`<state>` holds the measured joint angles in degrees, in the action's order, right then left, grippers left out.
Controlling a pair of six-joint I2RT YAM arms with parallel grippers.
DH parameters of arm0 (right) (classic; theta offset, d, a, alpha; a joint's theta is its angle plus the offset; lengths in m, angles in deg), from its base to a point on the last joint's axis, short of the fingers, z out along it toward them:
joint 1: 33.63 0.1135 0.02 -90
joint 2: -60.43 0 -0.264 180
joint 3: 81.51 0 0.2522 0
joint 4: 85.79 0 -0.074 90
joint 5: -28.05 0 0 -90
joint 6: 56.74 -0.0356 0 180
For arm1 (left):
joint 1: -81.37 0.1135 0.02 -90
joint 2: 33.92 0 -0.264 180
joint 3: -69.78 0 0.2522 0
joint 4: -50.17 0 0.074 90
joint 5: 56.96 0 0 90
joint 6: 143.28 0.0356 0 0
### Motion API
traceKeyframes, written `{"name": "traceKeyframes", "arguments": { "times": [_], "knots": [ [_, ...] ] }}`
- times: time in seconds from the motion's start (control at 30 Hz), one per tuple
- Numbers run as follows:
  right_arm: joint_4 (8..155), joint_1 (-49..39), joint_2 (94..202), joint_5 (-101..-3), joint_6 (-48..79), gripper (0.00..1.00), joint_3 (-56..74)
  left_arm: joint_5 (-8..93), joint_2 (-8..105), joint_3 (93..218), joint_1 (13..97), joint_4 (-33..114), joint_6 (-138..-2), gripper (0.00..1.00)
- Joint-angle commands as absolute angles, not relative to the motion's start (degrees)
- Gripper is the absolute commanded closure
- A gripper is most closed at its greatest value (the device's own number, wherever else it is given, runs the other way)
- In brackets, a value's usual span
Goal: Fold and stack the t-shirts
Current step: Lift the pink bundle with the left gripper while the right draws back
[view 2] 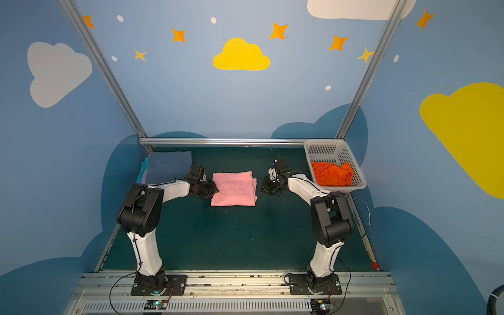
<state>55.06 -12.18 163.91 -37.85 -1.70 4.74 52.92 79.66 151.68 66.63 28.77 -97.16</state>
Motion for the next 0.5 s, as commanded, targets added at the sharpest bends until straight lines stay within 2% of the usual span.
{"name": "traceKeyframes", "arguments": {
  "times": [0.0,0.2,0.47],
  "knots": [
    [55.3,-12.5,164.4,-37.3,-1.9,1.0,5.3,49.1,82.5,157.8,67.0,18.6,-91.9,0.96],
    [54.9,-12.6,163.5,-37.9,-1.7,1.0,2.6,42.9,85.1,174.9,70.3,1.4,-82.9,0.96],
    [56.7,-12.7,164.4,-37.1,-2.9,1.0,0.1,34.3,83.9,188.0,78.0,-9.6,-75.9,0.96]
  ]
}}
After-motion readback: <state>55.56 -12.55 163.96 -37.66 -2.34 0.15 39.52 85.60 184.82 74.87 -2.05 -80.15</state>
